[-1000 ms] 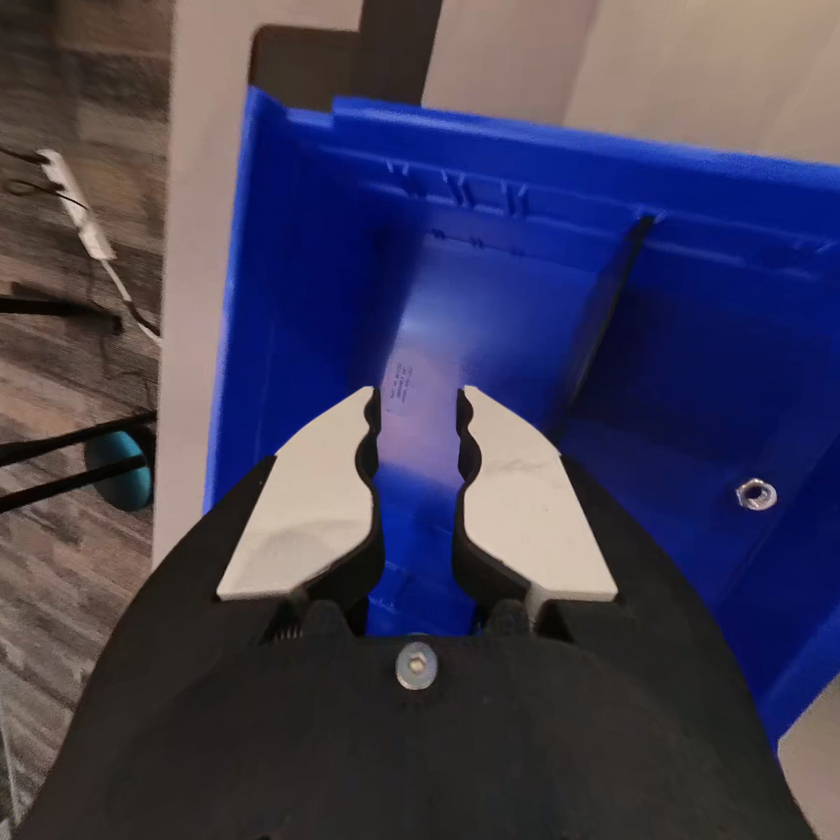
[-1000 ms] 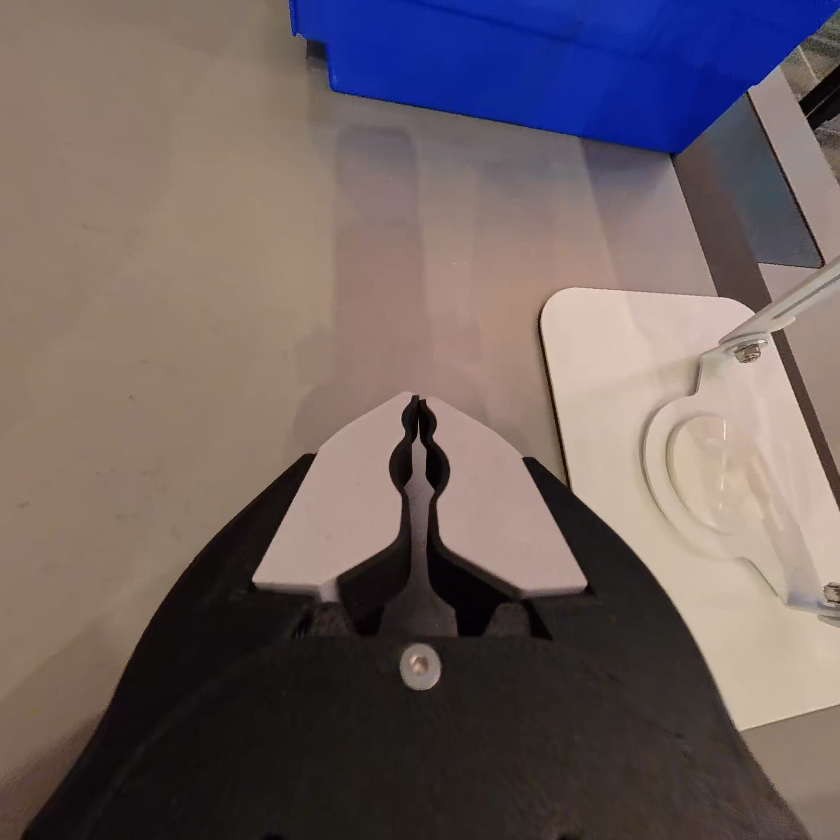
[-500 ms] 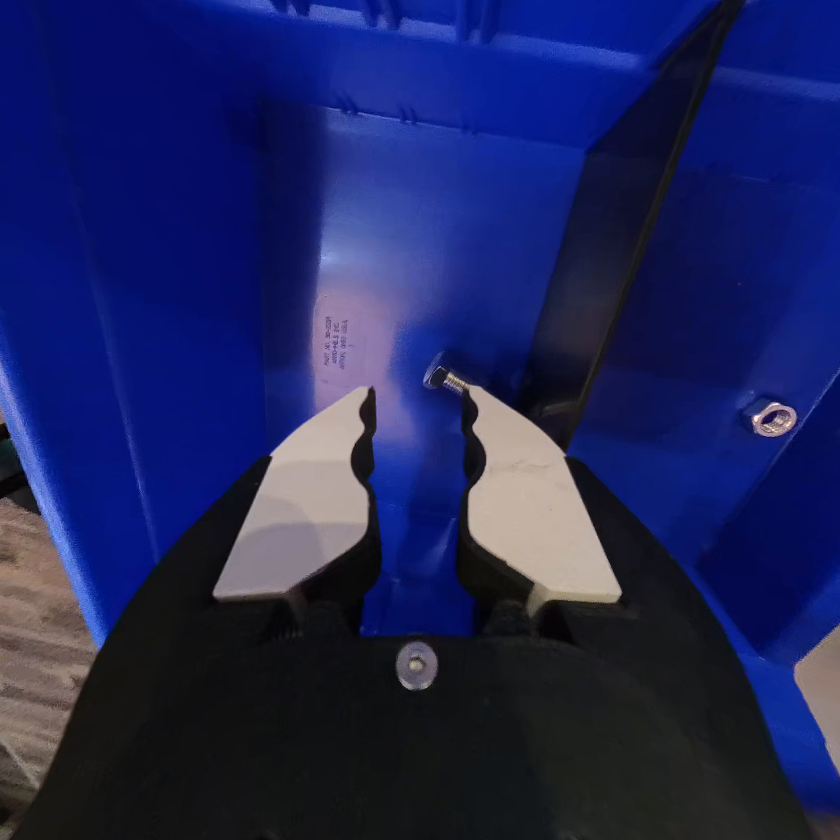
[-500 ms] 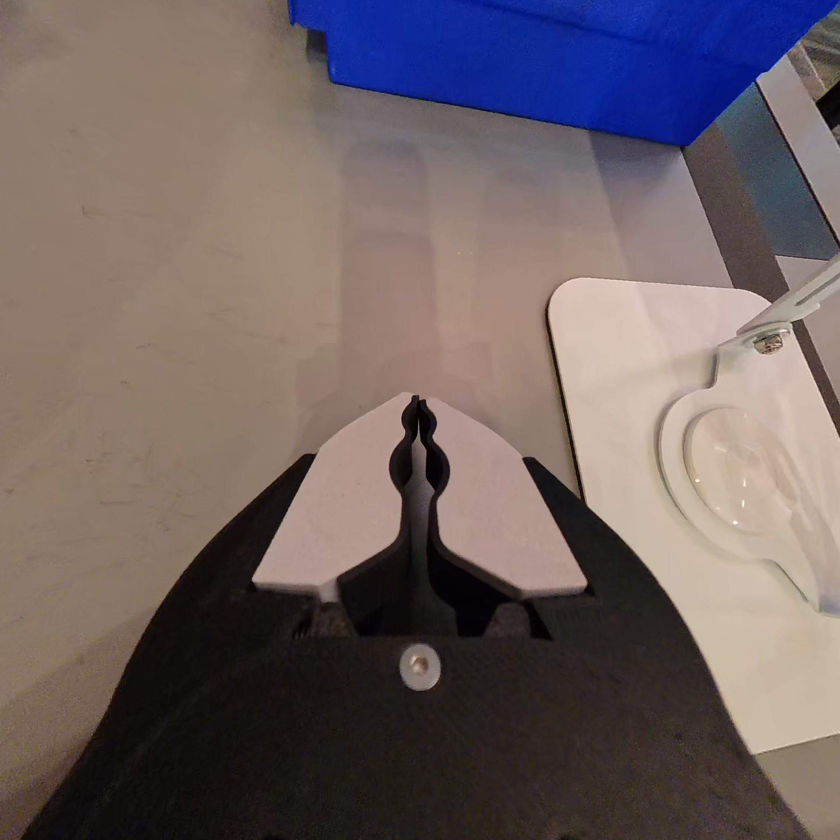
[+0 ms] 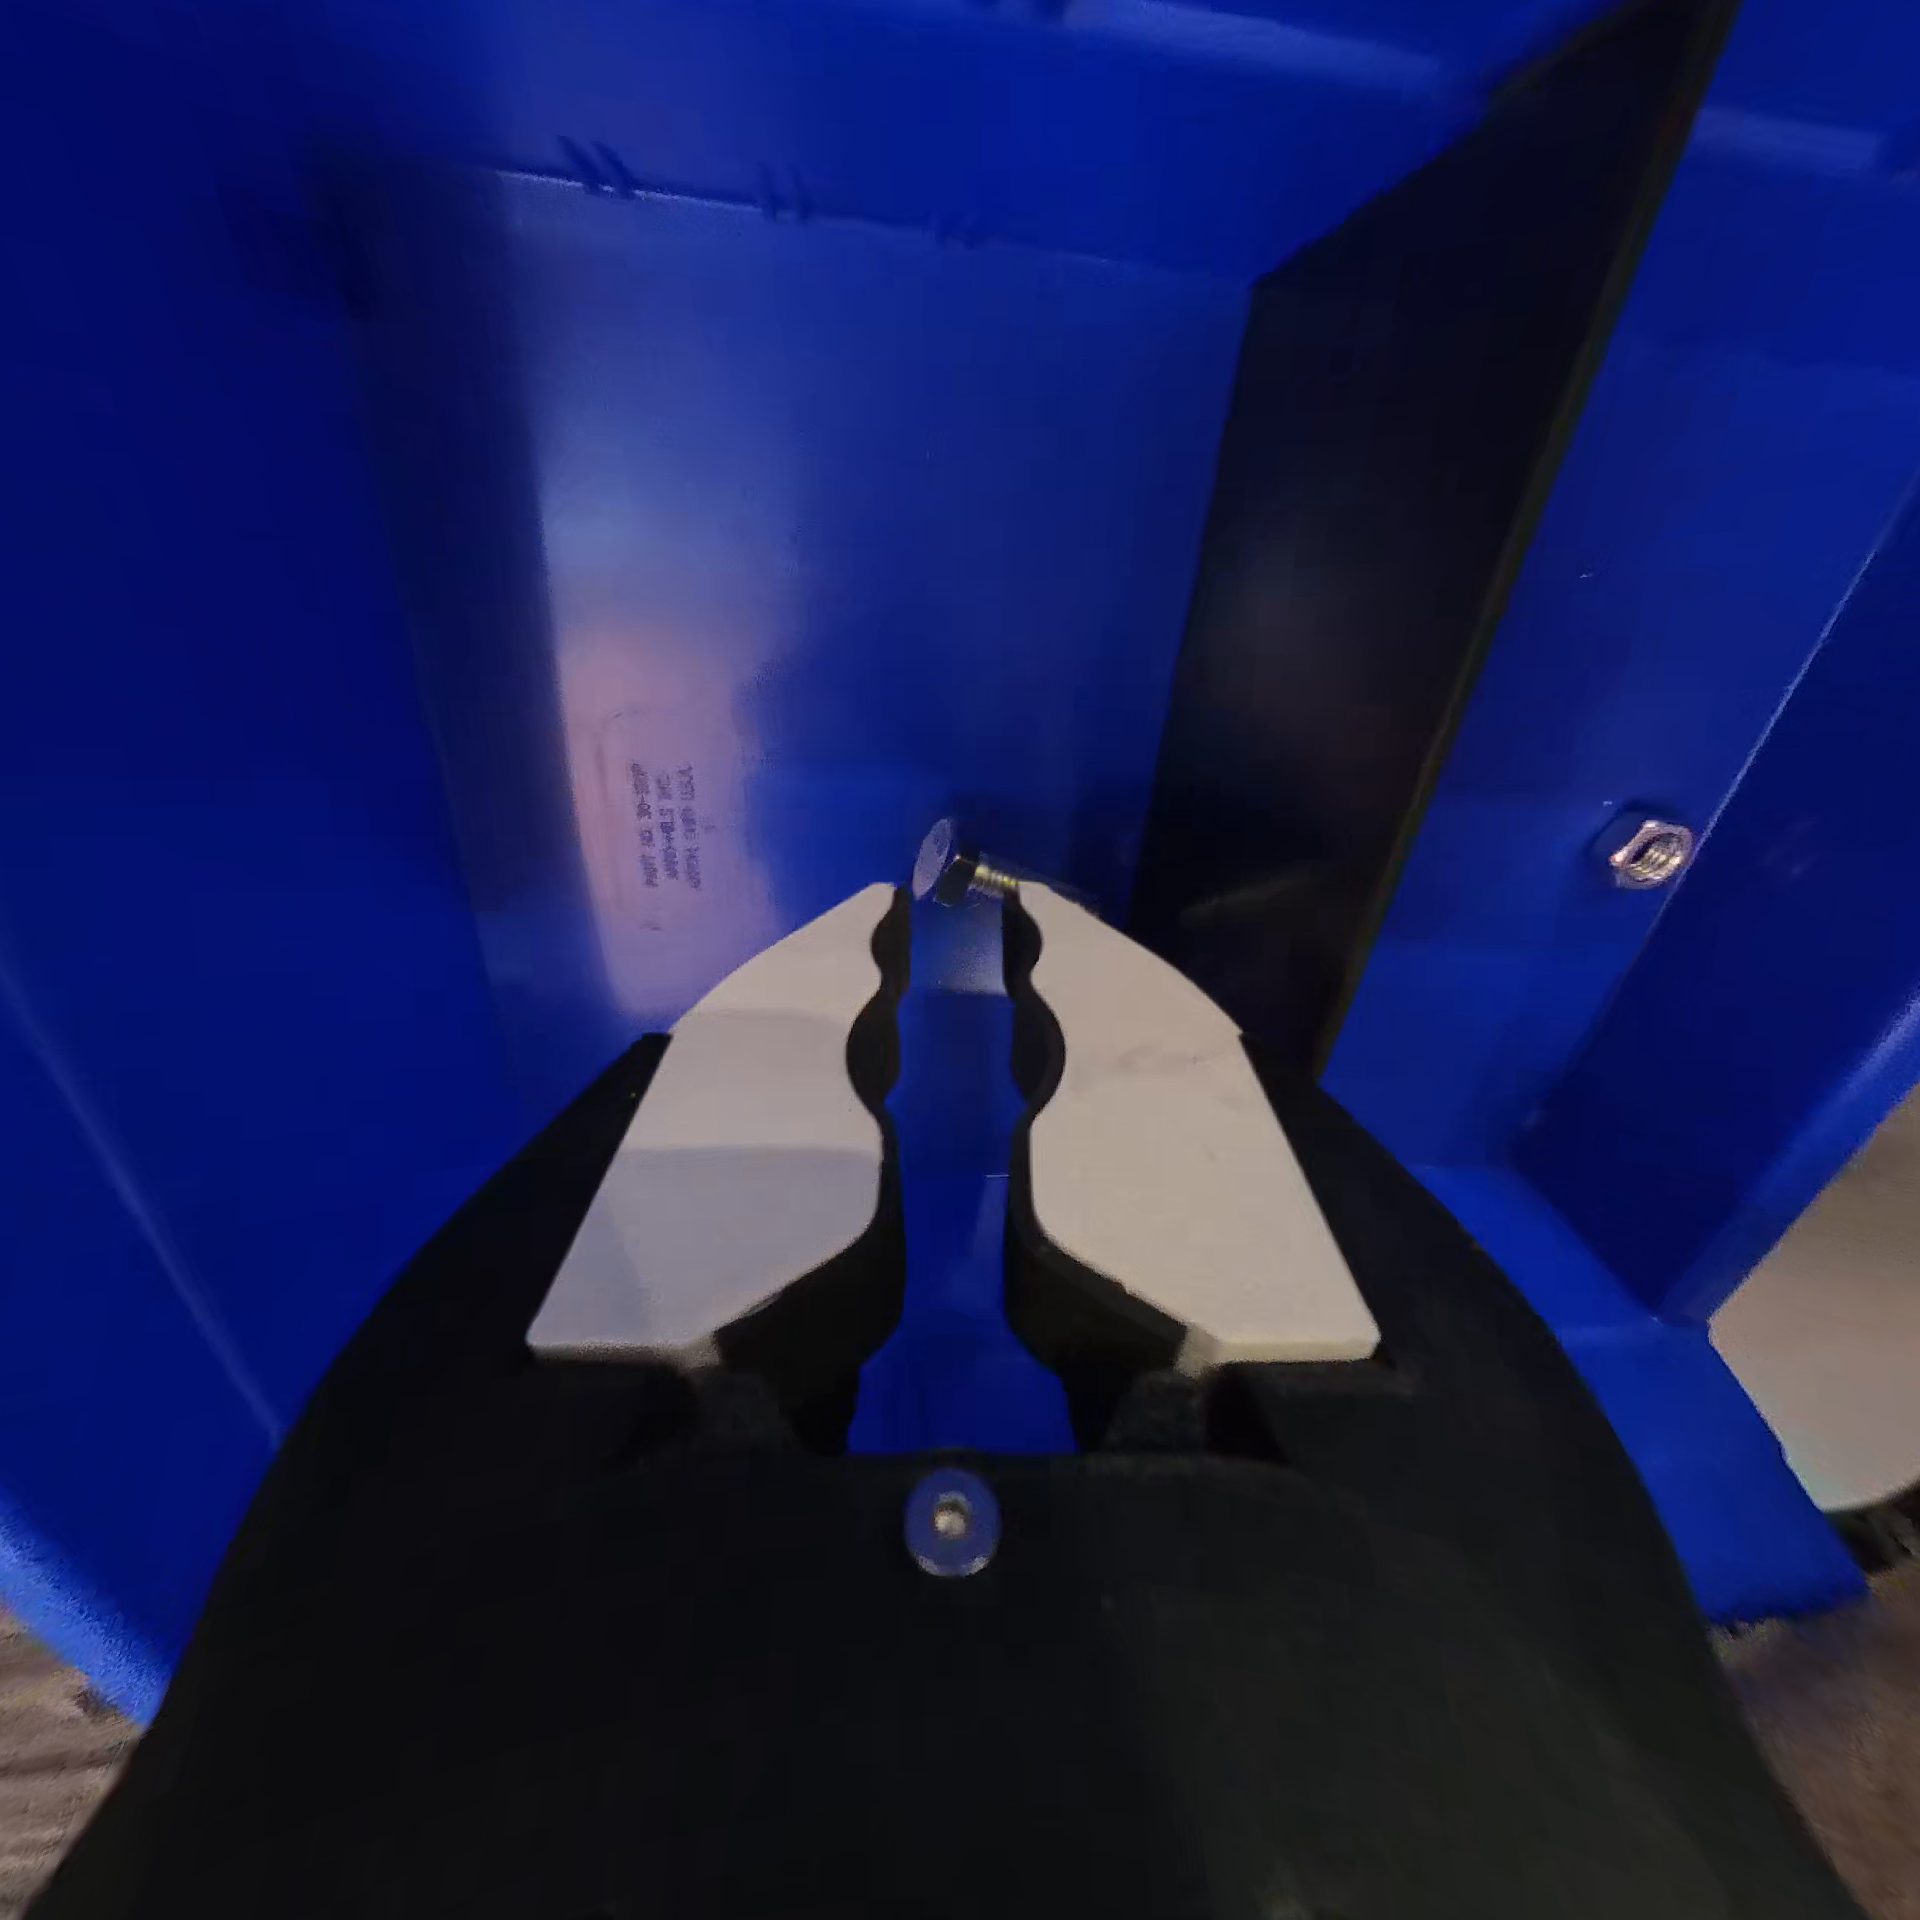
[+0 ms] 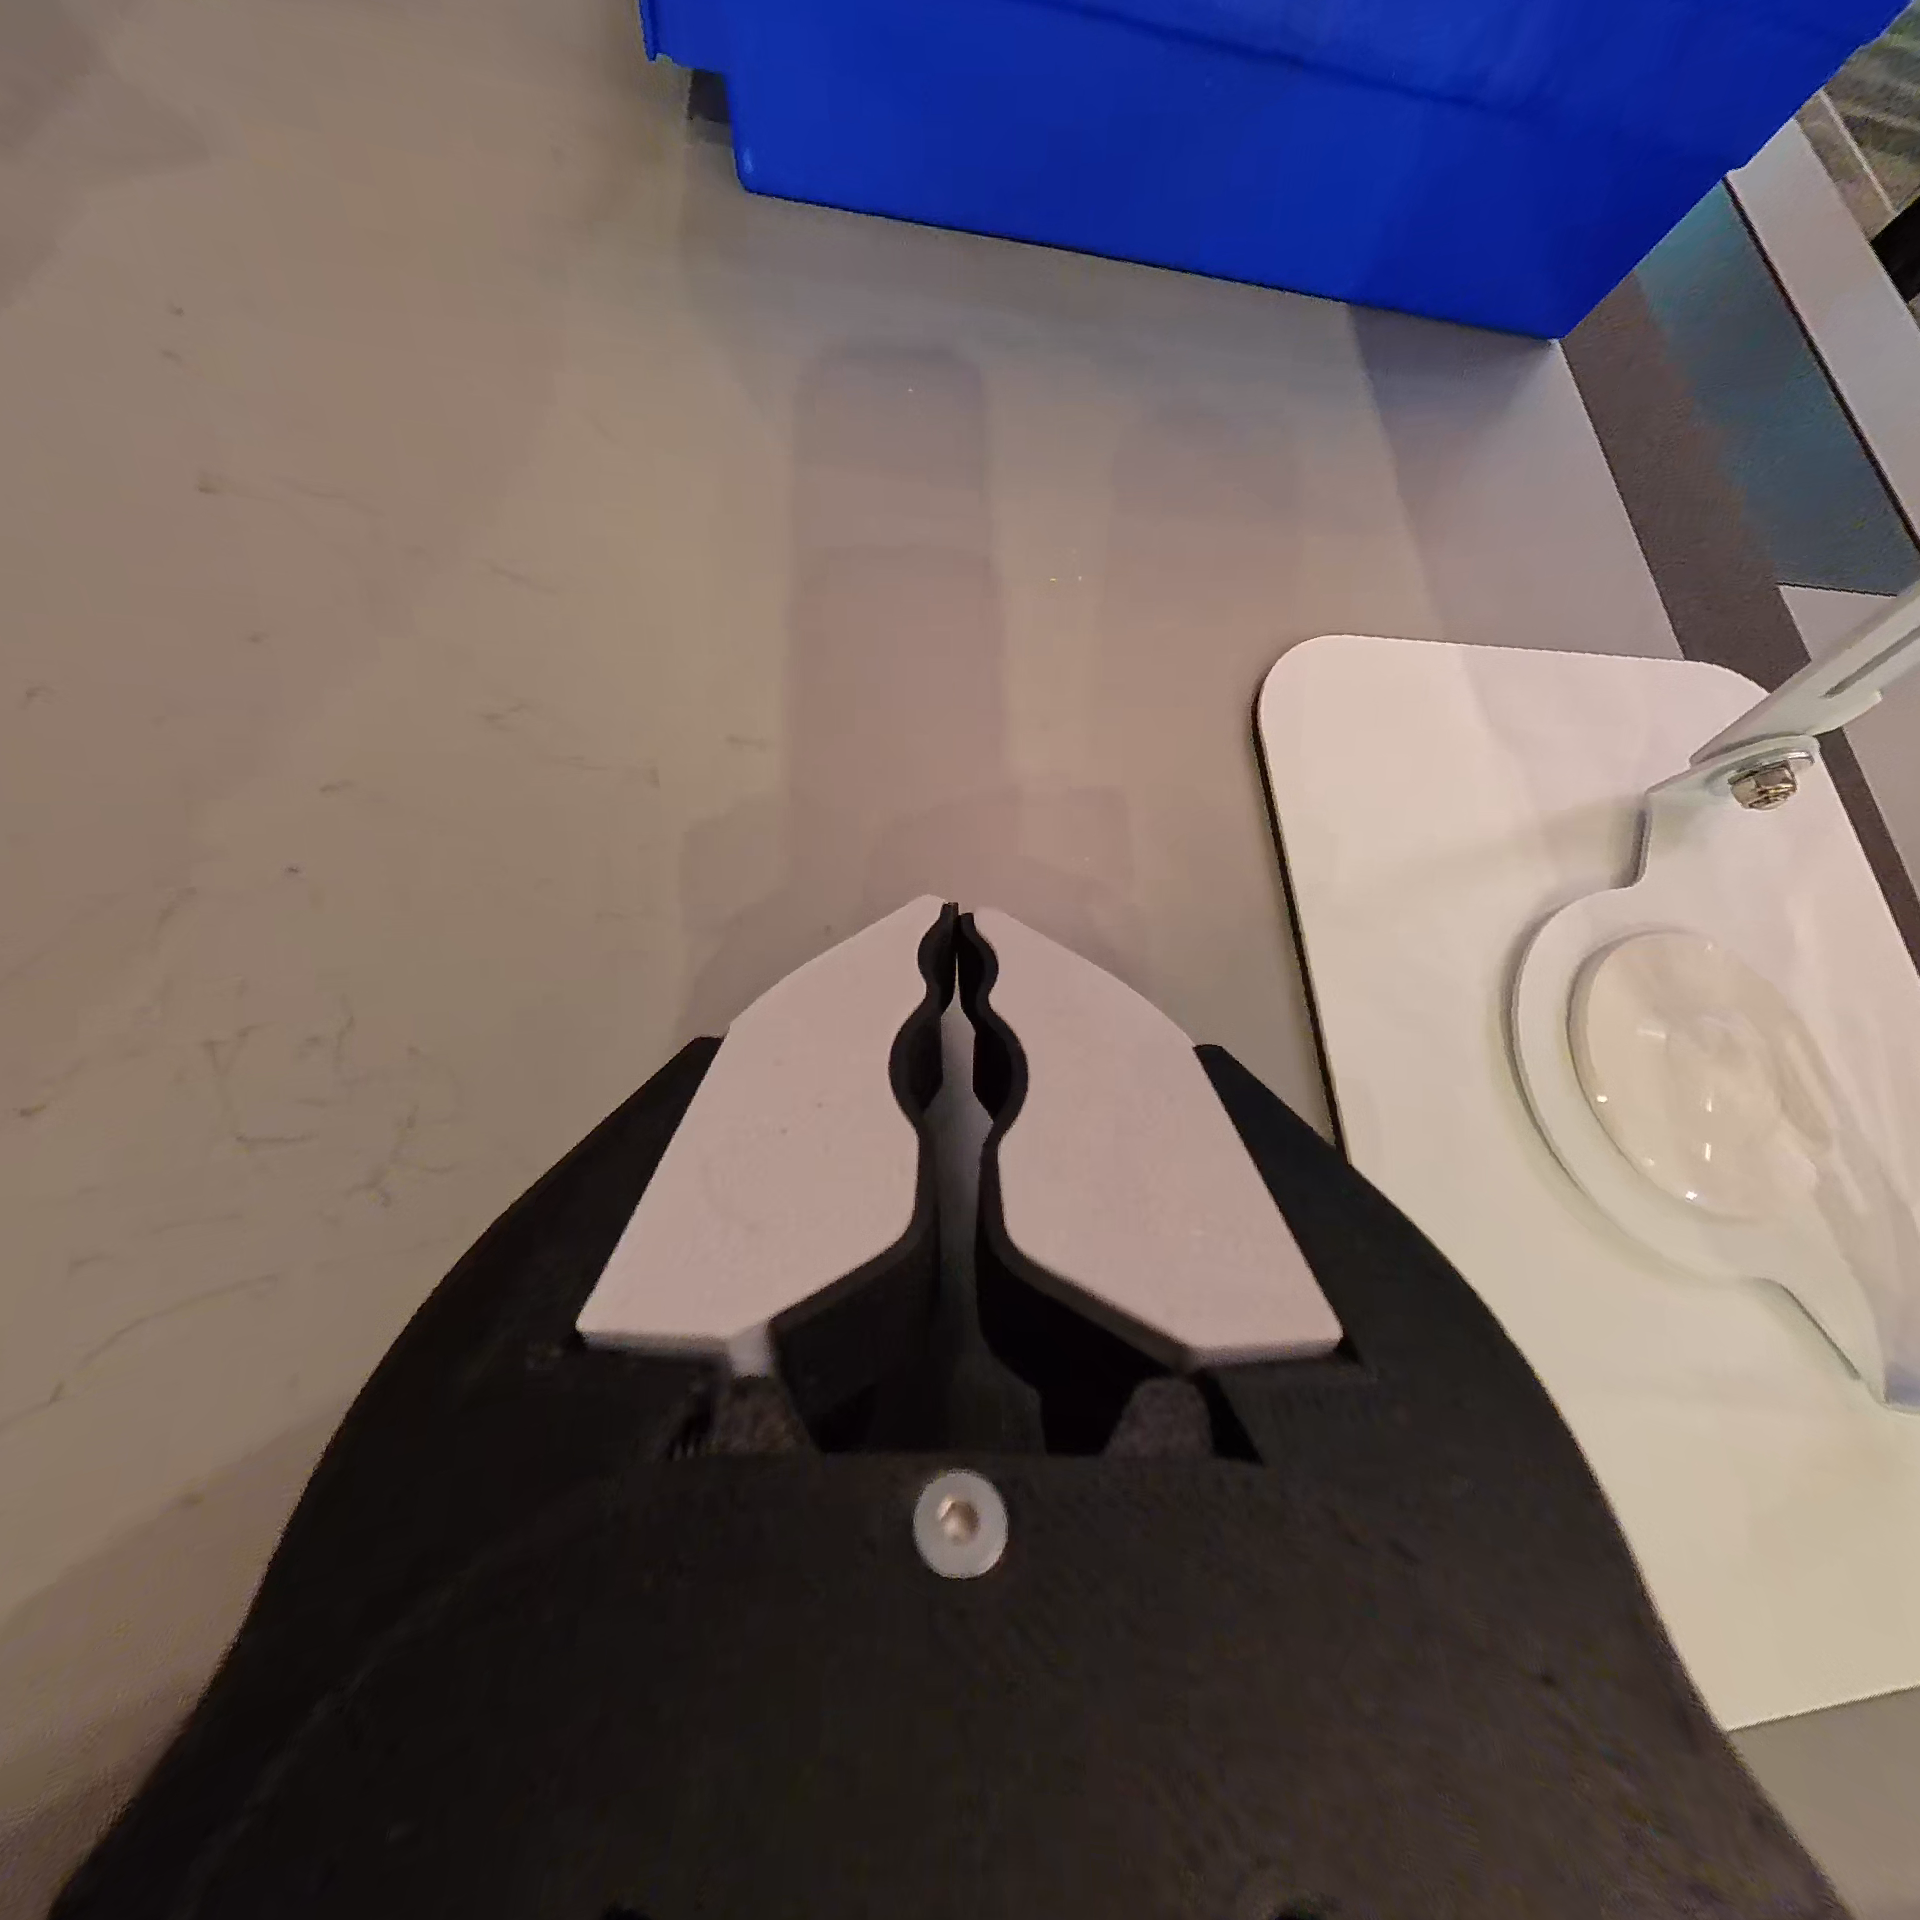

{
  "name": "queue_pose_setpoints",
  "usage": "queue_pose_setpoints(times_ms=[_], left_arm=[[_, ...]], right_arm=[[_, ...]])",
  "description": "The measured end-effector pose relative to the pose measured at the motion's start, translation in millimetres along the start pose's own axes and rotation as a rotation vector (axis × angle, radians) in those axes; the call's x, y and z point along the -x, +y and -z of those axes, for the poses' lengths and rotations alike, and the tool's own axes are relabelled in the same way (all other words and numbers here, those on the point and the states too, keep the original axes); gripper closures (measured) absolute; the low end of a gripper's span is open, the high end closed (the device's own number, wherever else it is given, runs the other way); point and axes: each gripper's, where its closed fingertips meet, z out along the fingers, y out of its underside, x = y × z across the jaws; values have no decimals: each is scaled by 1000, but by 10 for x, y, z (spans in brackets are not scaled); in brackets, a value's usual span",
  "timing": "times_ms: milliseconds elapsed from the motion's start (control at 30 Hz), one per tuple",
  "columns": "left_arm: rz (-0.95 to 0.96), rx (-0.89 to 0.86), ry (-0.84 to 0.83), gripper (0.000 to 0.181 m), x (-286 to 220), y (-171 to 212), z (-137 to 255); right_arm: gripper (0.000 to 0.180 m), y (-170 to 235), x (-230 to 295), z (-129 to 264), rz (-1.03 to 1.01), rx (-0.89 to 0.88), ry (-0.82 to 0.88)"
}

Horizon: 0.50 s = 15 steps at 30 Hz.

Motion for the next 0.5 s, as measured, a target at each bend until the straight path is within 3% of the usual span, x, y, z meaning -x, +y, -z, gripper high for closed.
queue_pose_setpoints(times_ms=[233, 333, 500], left_arm=[[77, 99, 63, 146, 8, 48, -135], [76, 93, 86, 156, -23, 11, -143], [77, 88, 55, 157, -5, 0, -141]], right_arm=[[180, 13, 20, -10, 17, 12, -2], [180, 12, 20, -10, 18, 11, -1], [180, 12, 25, -9, 22, 10, -1]])
